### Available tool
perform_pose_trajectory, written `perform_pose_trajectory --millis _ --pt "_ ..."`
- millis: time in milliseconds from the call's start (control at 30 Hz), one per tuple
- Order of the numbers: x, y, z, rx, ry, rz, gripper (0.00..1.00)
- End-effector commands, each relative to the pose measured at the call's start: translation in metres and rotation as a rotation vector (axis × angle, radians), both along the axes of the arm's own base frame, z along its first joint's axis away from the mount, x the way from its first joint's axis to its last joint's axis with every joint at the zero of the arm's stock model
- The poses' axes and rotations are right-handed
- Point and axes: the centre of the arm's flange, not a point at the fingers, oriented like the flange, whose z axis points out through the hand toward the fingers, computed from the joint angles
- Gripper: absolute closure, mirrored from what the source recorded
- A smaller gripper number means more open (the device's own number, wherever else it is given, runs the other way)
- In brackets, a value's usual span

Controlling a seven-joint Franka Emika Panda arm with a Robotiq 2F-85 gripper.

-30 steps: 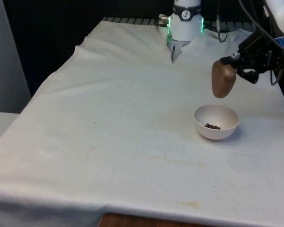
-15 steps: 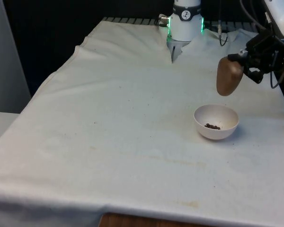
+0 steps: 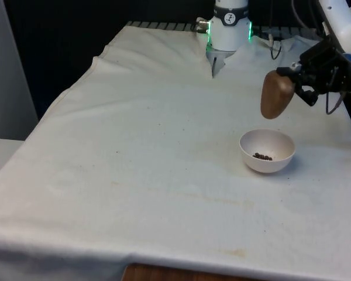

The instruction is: Pour the coffee beans from the cup into the bowl.

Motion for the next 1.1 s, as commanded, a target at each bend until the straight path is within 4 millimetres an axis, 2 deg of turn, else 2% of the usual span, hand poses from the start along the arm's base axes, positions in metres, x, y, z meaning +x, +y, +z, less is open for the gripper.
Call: perform_pose_trajectory --millis 0,233,900,1067 --pt "0.000 -0.001 -0.001 -0.004 -0.001 0.001 1.00" --pt "0.001 -0.012 -0.008 -0.051 -0.007 0.003 1.00" --pt "-0.002 -0.011 -0.010 -0.071 -0.022 0.005 1.00" --pt "-0.001 -0.010 -0.005 -0.058 -0.027 0.004 1.00"
